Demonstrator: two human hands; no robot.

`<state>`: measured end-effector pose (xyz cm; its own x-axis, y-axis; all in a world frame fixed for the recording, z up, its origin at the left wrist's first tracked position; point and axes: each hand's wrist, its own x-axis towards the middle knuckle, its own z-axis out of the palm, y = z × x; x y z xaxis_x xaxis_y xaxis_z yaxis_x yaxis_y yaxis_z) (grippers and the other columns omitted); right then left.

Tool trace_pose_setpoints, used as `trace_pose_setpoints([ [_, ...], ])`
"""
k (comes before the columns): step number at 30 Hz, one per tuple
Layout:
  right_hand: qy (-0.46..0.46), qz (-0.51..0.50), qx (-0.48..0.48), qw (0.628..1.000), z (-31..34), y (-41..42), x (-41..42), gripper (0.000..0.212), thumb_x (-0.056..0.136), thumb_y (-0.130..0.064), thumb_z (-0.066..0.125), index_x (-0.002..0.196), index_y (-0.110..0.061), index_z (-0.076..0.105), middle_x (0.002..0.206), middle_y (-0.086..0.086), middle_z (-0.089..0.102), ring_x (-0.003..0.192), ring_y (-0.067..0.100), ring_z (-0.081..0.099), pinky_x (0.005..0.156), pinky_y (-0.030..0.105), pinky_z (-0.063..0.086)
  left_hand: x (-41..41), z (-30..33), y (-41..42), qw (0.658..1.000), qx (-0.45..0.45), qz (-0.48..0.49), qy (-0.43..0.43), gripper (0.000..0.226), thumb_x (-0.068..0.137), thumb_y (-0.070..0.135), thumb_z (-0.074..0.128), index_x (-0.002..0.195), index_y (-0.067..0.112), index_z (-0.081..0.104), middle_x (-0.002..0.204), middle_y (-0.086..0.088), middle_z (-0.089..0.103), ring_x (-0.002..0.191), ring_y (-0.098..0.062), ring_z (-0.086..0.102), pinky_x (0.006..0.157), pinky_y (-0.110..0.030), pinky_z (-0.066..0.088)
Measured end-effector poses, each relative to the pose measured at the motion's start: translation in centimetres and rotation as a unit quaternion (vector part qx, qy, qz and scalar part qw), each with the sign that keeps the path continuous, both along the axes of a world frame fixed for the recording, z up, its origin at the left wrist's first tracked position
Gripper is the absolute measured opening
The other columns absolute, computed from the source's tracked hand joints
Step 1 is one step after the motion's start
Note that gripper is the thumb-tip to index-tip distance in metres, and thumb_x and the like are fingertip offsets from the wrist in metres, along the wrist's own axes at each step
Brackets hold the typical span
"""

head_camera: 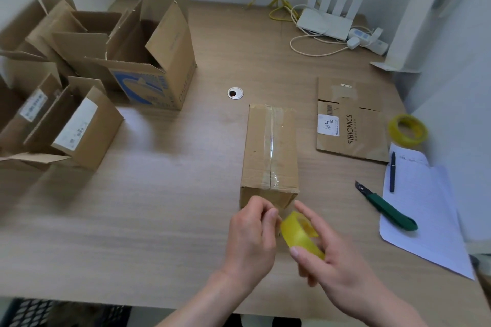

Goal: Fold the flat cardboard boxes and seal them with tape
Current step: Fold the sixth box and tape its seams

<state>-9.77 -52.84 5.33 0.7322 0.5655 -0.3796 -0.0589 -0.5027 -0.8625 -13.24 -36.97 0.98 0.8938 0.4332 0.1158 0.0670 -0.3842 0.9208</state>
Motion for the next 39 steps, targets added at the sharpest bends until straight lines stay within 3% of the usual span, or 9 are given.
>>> trace_pose_setpoints([
  [3, -0.077, -0.008, -0.089, 0.993, 0.1, -0.7, 1.0, 0.059, 0.091, -0.034, 0.065, 0.135, -0.059, 0.034, 0.07, -0.003, 0.067, 0.062, 0.009, 0.063, 0.064, 0.022, 0.049, 0.0, -0.1, -0.7, 0.996, -0.084, 0.025, 0.017, 0.019, 0.09, 0.019, 0.051, 0.072, 0.015, 0.059, 0.066, 0.008, 0.063, 0.063, -0.008, 0.059, 0.061, -0.019, 0.043],
  [8, 0.101, -0.008, 0.053, 0.993, 1.5, -2.8, 2.9, 0.068, 0.079, -0.026, 0.07, 0.141, -0.035, 0.042, 0.07, 0.006, 0.065, 0.068, 0.019, 0.062, 0.066, 0.026, 0.05, -0.1, -1.3, 0.7, 0.966, -0.236, 0.102, 0.012, 0.018, 0.091, 0.014, 0.057, 0.074, 0.008, 0.062, 0.071, 0.001, 0.063, 0.068, -0.011, 0.055, 0.068, -0.028, 0.045],
  [11, -0.081, 0.031, -0.101, 0.991, 1.6, -3.2, 4.4, 0.071, 0.077, -0.048, 0.073, 0.139, -0.051, 0.04, 0.075, -0.011, 0.063, 0.077, 0.006, 0.06, 0.07, 0.02, 0.046, -0.4, -1.6, 1.0, 0.977, -0.181, 0.112, -0.011, 0.016, 0.088, 0.014, 0.063, 0.073, 0.017, 0.063, 0.082, 0.002, 0.055, 0.073, -0.007, 0.053, 0.067, -0.019, 0.041],
  [14, -0.299, 0.066, -0.227, 0.925, 1.7, -1.5, 4.6, 0.071, 0.078, -0.059, 0.067, 0.142, -0.051, 0.038, 0.097, -0.017, 0.067, 0.094, 0.017, 0.062, 0.08, 0.032, 0.048, 0.2, -2.5, 1.0, 0.973, -0.154, 0.172, -0.009, 0.021, 0.088, 0.004, 0.069, 0.072, 0.017, 0.065, 0.092, 0.001, 0.052, 0.083, -0.006, 0.054, 0.075, -0.025, 0.043],
  [20, -0.49, 0.067, -0.28, 0.823, 0.5, 0.0, 4.5, 0.067, 0.056, -0.046, 0.089, 0.115, -0.023, 0.07, 0.066, -0.013, 0.072, 0.05, 0.022, 0.063, 0.049, 0.022, 0.037, 1.1, -3.9, 1.2, 0.974, -0.137, 0.179, -0.027, 0.021, 0.09, 0.006, 0.066, 0.075, 0.021, 0.065, 0.125, 0.011, 0.054, 0.125, -0.005, 0.049, 0.103, -0.021, 0.037],
  [23, -0.482, 0.048, -0.313, 0.817, 0.0, -0.3, 4.8, 0.065, 0.056, -0.047, 0.088, 0.114, -0.022, 0.071, 0.054, -0.007, 0.065, 0.043, 0.025, 0.059, 0.041, 0.024, 0.034, 1.5, -4.3, 1.5, 0.971, -0.147, 0.186, -0.038, 0.021, 0.092, 0.012, 0.063, 0.075, 0.025, 0.061, 0.139, 0.009, 0.052, 0.134, -0.01, 0.045, 0.111, -0.034, 0.035],
  [26, -0.468, 0.029, -0.315, 0.825, -0.3, -0.6, 5.7, 0.061, 0.063, -0.047, 0.086, 0.118, -0.023, 0.07, 0.056, -0.003, 0.065, 0.046, 0.028, 0.06, 0.038, 0.028, 0.036, 1.6, -4.3, 1.8, 0.972, -0.16, 0.168, -0.035, 0.024, 0.093, 0.011, 0.062, 0.075, 0.027, 0.061, 0.141, 0.009, 0.053, 0.134, -0.008, 0.047, 0.11, -0.033, 0.036],
  [32, -0.479, 0.03, -0.289, 0.829, -1.4, 0.9, 7.1, 0.054, 0.078, -0.048, 0.076, 0.128, -0.03, 0.064, 0.07, 0.001, 0.071, 0.062, 0.031, 0.066, 0.048, 0.029, 0.033, 2.9, -3.9, 2.6, 0.952, -0.229, 0.2, -0.034, 0.02, 0.094, -0.001, 0.059, 0.078, 0.01, 0.065, 0.117, -0.001, 0.07, 0.112, -0.009, 0.065, 0.097, -0.018, 0.047],
  [39, -0.413, 0.07, -0.31, 0.853, -2.5, 1.6, 8.5, 0.05, 0.096, -0.056, 0.044, 0.145, -0.045, 0.037, 0.103, -0.007, 0.068, 0.094, 0.022, 0.064, 0.066, 0.033, 0.039, 3.3, -4.2, 3.6, 0.952, -0.234, 0.194, -0.041, 0.016, 0.089, -0.001, 0.065, 0.081, 0.01, 0.071, 0.096, -0.002, 0.075, 0.098, -0.014, 0.071, 0.09, -0.022, 0.053],
])
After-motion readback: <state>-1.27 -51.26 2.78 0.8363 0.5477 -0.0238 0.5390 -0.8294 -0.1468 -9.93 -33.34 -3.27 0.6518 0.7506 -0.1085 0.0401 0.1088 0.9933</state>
